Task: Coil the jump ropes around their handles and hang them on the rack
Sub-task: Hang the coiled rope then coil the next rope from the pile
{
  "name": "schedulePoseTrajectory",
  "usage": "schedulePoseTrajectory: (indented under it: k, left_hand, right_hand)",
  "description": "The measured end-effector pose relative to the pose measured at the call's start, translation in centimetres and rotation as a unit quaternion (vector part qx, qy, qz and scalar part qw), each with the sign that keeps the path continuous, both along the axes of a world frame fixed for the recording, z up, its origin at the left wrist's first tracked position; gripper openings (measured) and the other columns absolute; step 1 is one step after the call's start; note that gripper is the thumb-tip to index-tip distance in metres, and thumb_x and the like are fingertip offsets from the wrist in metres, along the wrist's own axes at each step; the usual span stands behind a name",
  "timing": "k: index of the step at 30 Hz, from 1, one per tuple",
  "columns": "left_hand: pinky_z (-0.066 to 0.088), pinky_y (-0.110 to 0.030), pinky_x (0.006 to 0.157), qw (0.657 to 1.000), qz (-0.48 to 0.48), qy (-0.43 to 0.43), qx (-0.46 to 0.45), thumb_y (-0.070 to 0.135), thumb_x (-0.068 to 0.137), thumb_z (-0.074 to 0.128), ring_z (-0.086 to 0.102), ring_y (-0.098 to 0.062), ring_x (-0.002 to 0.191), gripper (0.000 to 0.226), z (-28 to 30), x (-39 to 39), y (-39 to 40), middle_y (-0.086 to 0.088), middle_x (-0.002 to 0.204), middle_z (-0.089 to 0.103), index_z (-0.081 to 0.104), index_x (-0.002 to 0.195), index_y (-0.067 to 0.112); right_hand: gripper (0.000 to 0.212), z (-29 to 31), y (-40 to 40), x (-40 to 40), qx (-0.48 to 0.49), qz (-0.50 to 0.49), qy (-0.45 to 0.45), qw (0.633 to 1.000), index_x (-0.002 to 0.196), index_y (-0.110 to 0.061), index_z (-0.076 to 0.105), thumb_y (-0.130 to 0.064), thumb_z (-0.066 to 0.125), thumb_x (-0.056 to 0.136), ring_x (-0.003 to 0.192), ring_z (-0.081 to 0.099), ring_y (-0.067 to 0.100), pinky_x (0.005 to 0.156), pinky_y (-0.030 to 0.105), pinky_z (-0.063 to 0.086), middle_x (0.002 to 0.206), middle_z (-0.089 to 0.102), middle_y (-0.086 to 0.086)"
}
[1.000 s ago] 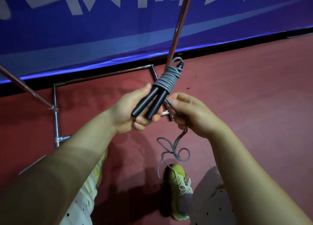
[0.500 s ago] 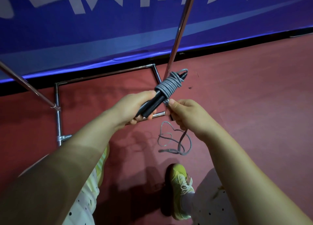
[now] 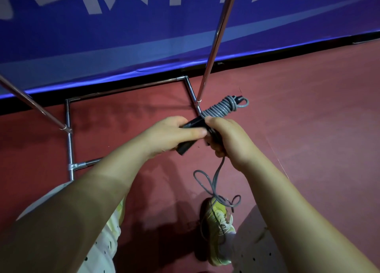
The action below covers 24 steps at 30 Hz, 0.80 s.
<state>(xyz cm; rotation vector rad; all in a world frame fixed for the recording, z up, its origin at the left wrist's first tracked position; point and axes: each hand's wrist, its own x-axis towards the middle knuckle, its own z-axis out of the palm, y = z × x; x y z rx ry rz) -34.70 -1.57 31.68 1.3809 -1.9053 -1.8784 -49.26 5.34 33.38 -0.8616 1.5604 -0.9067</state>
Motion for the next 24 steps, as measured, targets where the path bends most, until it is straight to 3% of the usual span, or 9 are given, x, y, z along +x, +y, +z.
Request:
schedulePoseTrajectory:
  k: [2,4,8,11,13,15,17,20,24]
  left_hand:
    - [0.041,-0.028,0.061,0.987,-0.001,0.050,0.156,0.066,0.065,0.061,0.059,-0.008,0.054,0.048,0.5,0.1,0.2,0.006,0.065,0.066,0.065,0.079,0.020]
    - [0.046,-0.032,0.068,0.954,-0.015,0.094,0.283,0.067,0.066,0.040,0.066,-0.020,0.060,0.062,1.0,0.2,0.5,-0.006,0.069,0.070,0.071,0.076,0.015]
    - [0.048,-0.024,0.054,0.897,-0.069,0.176,0.399,0.068,0.072,0.026,0.063,-0.022,0.053,0.077,1.4,-0.1,1.3,-0.007,0.058,0.064,0.073,0.066,0.008]
    - [0.043,-0.018,0.042,0.888,-0.036,0.192,0.417,0.065,0.073,0.032,0.053,-0.017,0.042,0.069,1.7,-0.2,1.4,-0.005,0.053,0.055,0.068,0.062,0.007]
    - [0.042,-0.019,0.040,0.888,-0.011,0.207,0.410,0.062,0.074,0.037,0.049,-0.015,0.041,0.063,1.9,-0.2,1.3,-0.005,0.058,0.053,0.065,0.064,0.006]
    - [0.040,-0.018,0.040,0.890,-0.007,0.213,0.404,0.063,0.074,0.036,0.047,-0.015,0.040,0.063,2.0,0.1,1.0,-0.005,0.055,0.051,0.063,0.065,0.007]
    - [0.038,-0.018,0.041,0.887,-0.007,0.222,0.404,0.065,0.075,0.032,0.046,-0.014,0.039,0.065,2.0,0.6,0.4,-0.002,0.050,0.048,0.064,0.062,0.009]
    - [0.036,-0.019,0.042,0.882,0.004,0.244,0.404,0.065,0.078,0.030,0.047,-0.013,0.039,0.066,1.9,1.2,-0.5,0.000,0.050,0.048,0.065,0.061,0.011]
    - [0.037,-0.019,0.042,0.891,0.018,0.236,0.388,0.065,0.076,0.032,0.047,-0.014,0.040,0.065,2.0,1.6,-0.9,0.000,0.051,0.048,0.065,0.061,0.011]
  right_hand:
    - [0.026,0.2,0.1,0.0,-0.028,0.004,-0.001,1.000,0.073,-0.010,0.045,-0.035,0.046,0.071,0.046,0.027,0.011,0.048,0.029,0.018,0.055,0.037,0.000]
    - [0.028,0.2,0.3,-0.2,-0.049,0.026,-0.026,0.998,0.073,-0.011,0.044,-0.037,0.049,0.065,0.049,0.029,0.015,0.050,0.032,0.019,0.054,0.037,0.001]
    - [0.032,-0.1,0.3,-0.7,-0.059,0.100,-0.065,0.991,0.062,-0.013,0.048,-0.044,0.047,0.069,0.050,0.036,0.025,0.049,0.041,0.025,0.051,0.045,0.012]
    - [0.034,0.2,0.3,-1.8,-0.028,0.119,-0.058,0.991,0.078,-0.013,0.050,-0.046,0.051,0.073,0.049,0.042,0.014,0.045,0.026,0.032,0.060,0.054,0.000]
    - [0.024,0.4,0.6,-2.7,-0.011,0.158,-0.081,0.984,0.095,-0.018,0.052,-0.037,0.051,0.080,0.055,0.052,0.016,0.046,0.024,0.041,0.071,0.061,-0.004]
    - [0.029,0.6,0.8,-3.2,-0.007,0.171,-0.069,0.983,0.107,-0.021,0.050,-0.026,0.056,0.079,0.060,0.055,0.016,0.050,0.025,0.045,0.086,0.059,0.000]
    - [0.028,0.6,0.8,-2.8,-0.032,0.148,-0.016,0.988,0.103,-0.020,0.049,-0.017,0.063,0.079,0.055,0.053,0.012,0.049,0.024,0.045,0.088,0.053,0.004]
    - [0.013,0.5,0.5,-2.3,-0.074,0.097,0.087,0.989,0.087,-0.017,0.054,-0.008,0.063,0.091,0.047,0.049,0.008,0.044,0.022,0.041,0.072,0.053,0.001]
    - [0.019,0.7,0.3,-1.9,-0.054,0.085,0.152,0.983,0.078,-0.017,0.059,-0.016,0.056,0.096,0.052,0.057,0.010,0.045,0.022,0.041,0.067,0.065,-0.002]
